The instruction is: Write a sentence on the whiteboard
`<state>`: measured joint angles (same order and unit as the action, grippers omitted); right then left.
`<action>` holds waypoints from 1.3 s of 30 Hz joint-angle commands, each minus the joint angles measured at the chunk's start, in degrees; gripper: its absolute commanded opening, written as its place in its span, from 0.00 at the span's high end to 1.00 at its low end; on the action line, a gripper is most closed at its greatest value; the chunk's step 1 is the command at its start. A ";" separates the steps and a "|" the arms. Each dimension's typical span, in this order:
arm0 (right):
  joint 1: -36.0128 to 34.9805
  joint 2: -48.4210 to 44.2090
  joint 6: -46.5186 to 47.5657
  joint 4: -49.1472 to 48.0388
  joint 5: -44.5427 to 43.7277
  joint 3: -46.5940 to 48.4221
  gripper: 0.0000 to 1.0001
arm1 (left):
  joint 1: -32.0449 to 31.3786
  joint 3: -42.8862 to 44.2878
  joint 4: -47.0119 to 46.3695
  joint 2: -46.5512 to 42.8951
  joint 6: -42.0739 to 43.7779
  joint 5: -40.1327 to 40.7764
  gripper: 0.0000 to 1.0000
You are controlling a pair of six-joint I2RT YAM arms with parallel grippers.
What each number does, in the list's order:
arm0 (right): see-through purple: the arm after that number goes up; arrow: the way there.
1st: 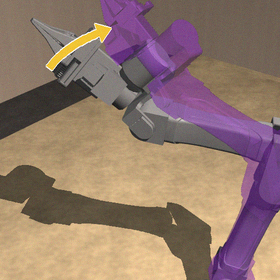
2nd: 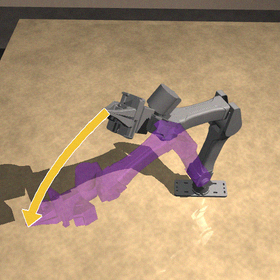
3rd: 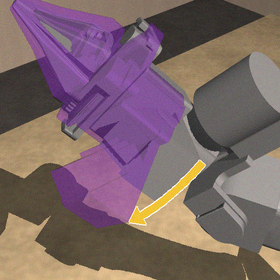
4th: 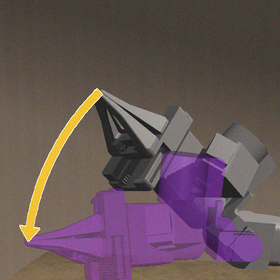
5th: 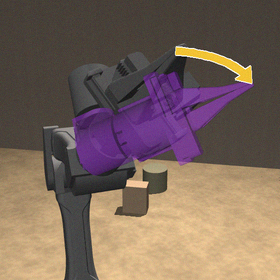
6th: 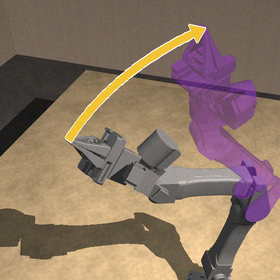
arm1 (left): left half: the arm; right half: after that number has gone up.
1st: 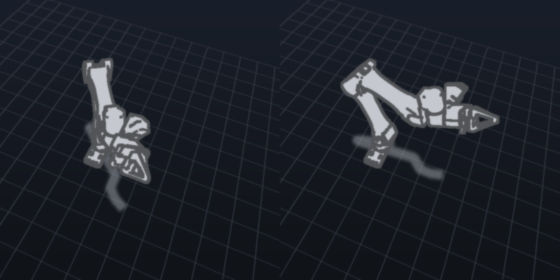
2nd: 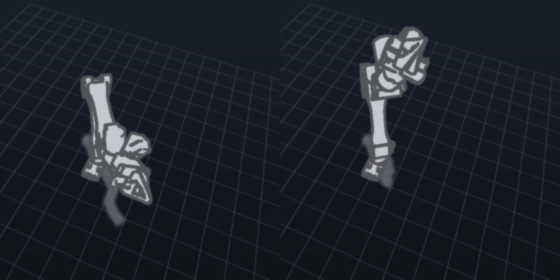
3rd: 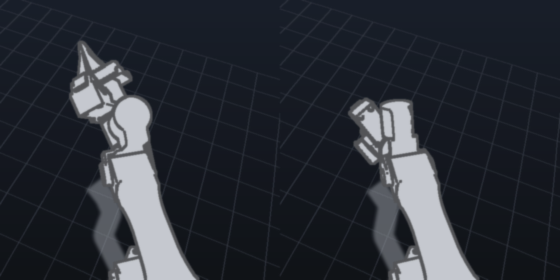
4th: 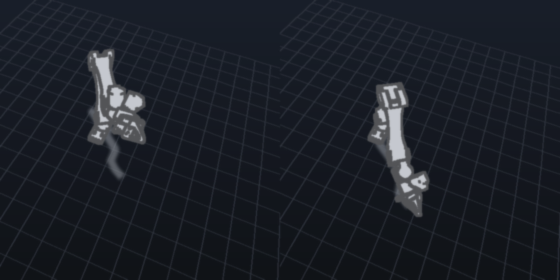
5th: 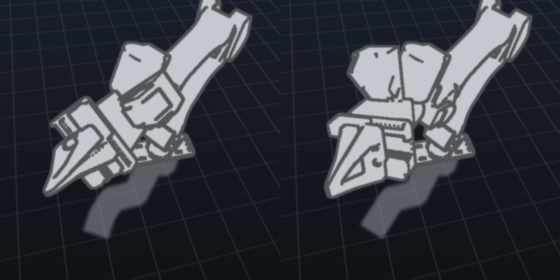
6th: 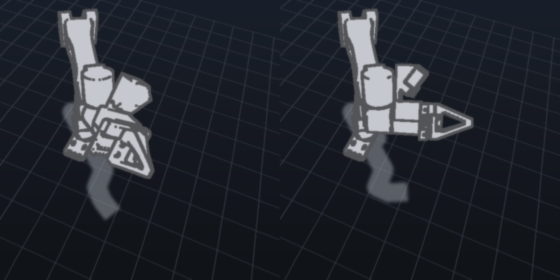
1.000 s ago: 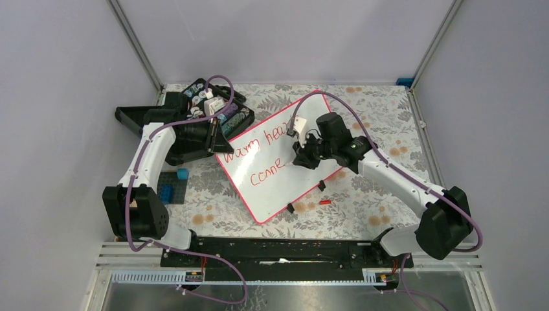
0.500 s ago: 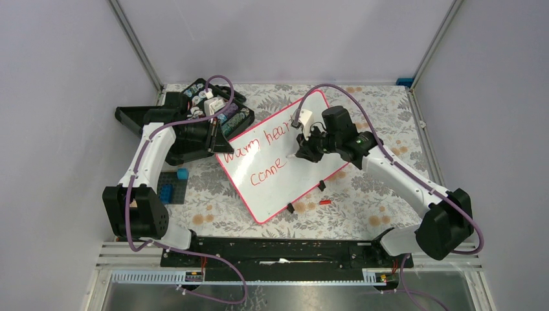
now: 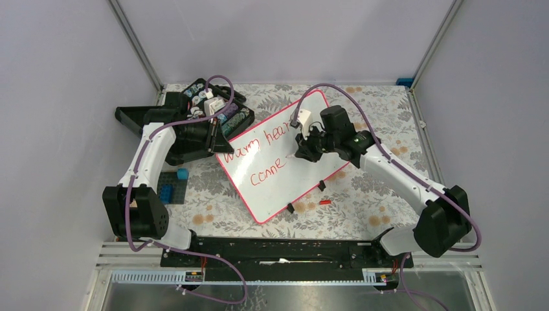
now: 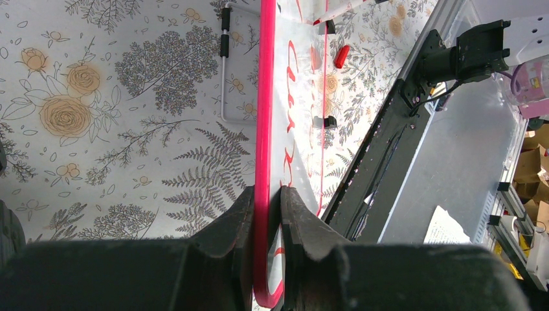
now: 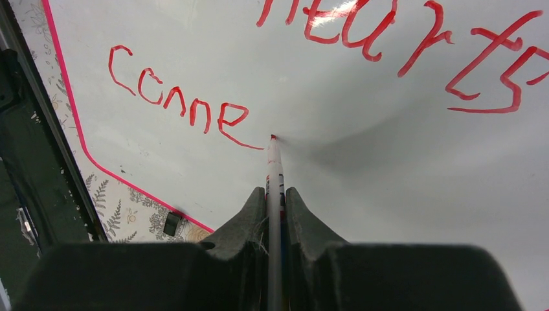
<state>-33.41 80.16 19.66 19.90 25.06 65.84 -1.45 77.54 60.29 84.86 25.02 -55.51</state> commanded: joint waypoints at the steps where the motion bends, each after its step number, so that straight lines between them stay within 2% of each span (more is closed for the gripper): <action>1: 0.10 1.16 -0.54 -1.69 0.07 2.91 1.00 | -1.73 -0.81 -0.23 1.30 3.01 4.22 1.00; 14: -1.44 2.25 -1.21 -1.94 1.37 3.12 1.00 | -1.72 -0.81 -0.26 1.45 3.10 4.25 1.00; 39: -1.61 -1.35 0.89 -1.78 -1.75 -1.36 1.00 | -1.80 -0.64 -0.26 1.76 2.93 4.40 1.00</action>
<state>-35.09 80.60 19.27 19.64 25.65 64.69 -1.48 77.54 60.29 84.93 25.02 -55.51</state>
